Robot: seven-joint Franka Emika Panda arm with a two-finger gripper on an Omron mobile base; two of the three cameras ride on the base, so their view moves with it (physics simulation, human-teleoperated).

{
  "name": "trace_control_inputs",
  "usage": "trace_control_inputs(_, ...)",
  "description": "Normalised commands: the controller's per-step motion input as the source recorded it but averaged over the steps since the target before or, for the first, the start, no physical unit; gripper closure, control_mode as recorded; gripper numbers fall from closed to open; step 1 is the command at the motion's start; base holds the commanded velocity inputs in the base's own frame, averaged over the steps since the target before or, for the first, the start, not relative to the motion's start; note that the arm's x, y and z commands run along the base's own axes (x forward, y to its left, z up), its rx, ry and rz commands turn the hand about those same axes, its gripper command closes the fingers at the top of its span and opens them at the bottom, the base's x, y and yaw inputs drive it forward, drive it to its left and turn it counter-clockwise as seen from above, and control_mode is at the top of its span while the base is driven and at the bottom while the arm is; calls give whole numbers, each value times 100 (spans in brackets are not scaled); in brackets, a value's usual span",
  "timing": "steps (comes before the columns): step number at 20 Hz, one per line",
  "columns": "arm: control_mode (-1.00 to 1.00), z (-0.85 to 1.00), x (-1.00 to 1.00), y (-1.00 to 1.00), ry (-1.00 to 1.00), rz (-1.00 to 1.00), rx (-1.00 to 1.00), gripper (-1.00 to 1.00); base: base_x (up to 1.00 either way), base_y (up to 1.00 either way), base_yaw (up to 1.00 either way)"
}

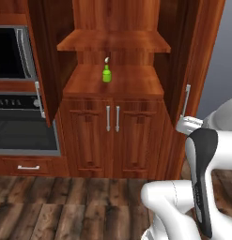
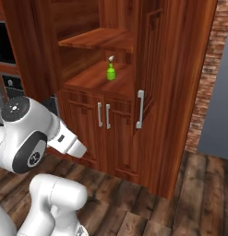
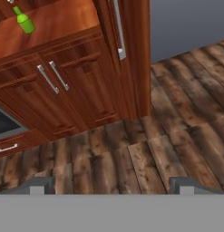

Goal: Move the cutting board and knife to the sink. Then move spray from the cabinet to the counter.

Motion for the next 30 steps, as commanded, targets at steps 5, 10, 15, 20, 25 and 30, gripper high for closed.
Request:
trace_control_inputs(5,100,0,0,0,0,0,0,-100,37,63,-4)
trace_control_inputs(10,100,0,0,0,0,0,0,-100,45,100,-1)
trace_control_inputs(15,100,0,0,0,0,0,0,-100,82,100,-1)
trace_control_inputs(20,100,0,0,0,0,0,0,-100,79,66,20)
trace_control_inputs(25,100,0,0,0,0,0,0,-100,13,12,46)
trace_control_inputs(30,100,0,0,0,0,0,0,-100,18,5,16)
